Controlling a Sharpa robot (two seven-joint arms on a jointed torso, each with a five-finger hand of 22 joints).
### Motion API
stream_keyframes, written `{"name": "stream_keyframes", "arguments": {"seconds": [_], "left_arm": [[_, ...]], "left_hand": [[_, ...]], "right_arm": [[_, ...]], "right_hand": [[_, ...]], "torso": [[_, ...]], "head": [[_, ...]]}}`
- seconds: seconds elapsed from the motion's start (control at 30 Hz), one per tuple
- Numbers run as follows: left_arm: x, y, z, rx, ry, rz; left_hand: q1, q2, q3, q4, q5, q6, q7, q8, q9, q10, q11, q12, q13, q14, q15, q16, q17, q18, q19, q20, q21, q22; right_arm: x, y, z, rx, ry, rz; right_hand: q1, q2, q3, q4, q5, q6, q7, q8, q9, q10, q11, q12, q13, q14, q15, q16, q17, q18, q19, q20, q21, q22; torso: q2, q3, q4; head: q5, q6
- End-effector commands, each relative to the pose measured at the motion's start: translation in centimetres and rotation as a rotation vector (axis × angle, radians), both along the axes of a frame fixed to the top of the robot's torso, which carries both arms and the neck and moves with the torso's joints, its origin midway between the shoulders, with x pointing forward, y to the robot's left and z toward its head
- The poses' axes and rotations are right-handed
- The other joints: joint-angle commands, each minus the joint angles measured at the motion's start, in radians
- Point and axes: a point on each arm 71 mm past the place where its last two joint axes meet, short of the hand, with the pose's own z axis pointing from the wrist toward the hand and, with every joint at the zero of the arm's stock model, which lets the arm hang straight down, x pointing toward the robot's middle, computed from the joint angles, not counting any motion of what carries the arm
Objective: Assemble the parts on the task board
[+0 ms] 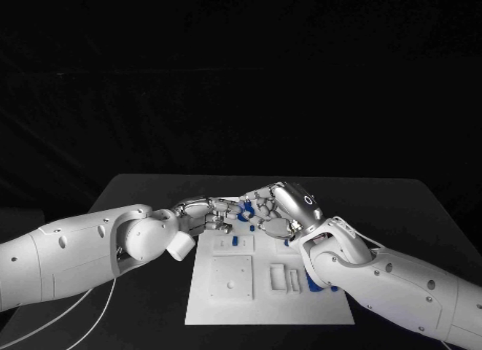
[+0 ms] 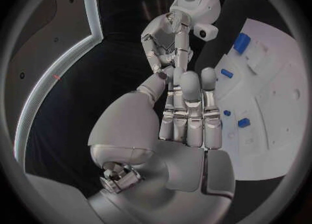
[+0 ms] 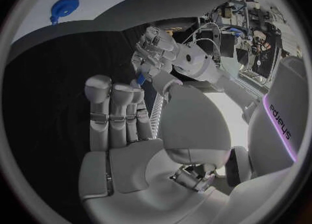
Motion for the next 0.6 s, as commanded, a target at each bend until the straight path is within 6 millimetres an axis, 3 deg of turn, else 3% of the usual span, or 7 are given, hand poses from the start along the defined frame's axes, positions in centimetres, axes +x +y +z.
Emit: {"name": "stream_keyframes", "arguments": {"seconds": [0.03,0.37,0.6], "left_arm": [[-0.3,-0.78,0.21,-0.01,-0.011,-0.051],[-0.24,-0.75,0.33,-0.019,-0.026,-0.047],[-0.24,-0.76,0.37,-0.023,-0.03,-0.047]], "left_hand": [[0.005,0.011,-0.01,0.001,-0.004,-0.003,-0.003,0.004,0.018,0.039,-0.005,-0.001,0.002,-0.008,-0.001,0.006,0.0,-0.007,0.004,-0.002,-0.008,0.004],[0.008,0.018,0.002,-0.002,-0.001,0.014,-0.008,0.004,0.011,0.041,-0.007,0.014,0.003,-0.005,-0.004,0.011,0.001,-0.008,0.008,-0.005,-0.014,0.011],[0.004,0.017,0.009,-0.005,0.002,0.018,-0.009,0.004,0.008,0.041,-0.008,0.02,0.003,-0.005,-0.005,0.012,0.001,-0.008,0.01,-0.005,-0.017,0.015]], "right_arm": [[-0.25,0.49,-0.04,-0.014,0.004,0.033],[-0.23,0.43,-0.06,-0.015,0.003,0.032],[-0.23,0.42,-0.06,-0.015,0.002,0.034]], "right_hand": [[0.0,0.003,-0.022,-0.001,0.014,0.009,-0.003,0.007,0.002,-0.008,-0.001,-0.002,0.001,0.001,-0.004,-0.003,0.001,0.006,0.052,-0.008,0.001,0.08],[0.016,-0.008,-0.158,-0.011,0.066,-0.013,0.002,0.008,0.002,-0.01,0.004,-0.007,-0.004,0.0,-0.001,-0.007,-0.002,0.007,0.052,-0.005,-0.004,0.078],[0.036,-0.01,-0.221,-0.03,0.052,-0.035,0.007,0.006,0.001,-0.014,0.008,-0.014,-0.014,0.0,0.002,-0.011,-0.004,0.01,0.053,-0.002,-0.008,0.078]], "torso": [[0.0,-0.0001,0.0001],[0.0,0.0002,-0.0002],[0.001,0.0006,-0.0002]], "head": [[0.001,0.001],[0.002,0.002],[0.002,0.002]]}}
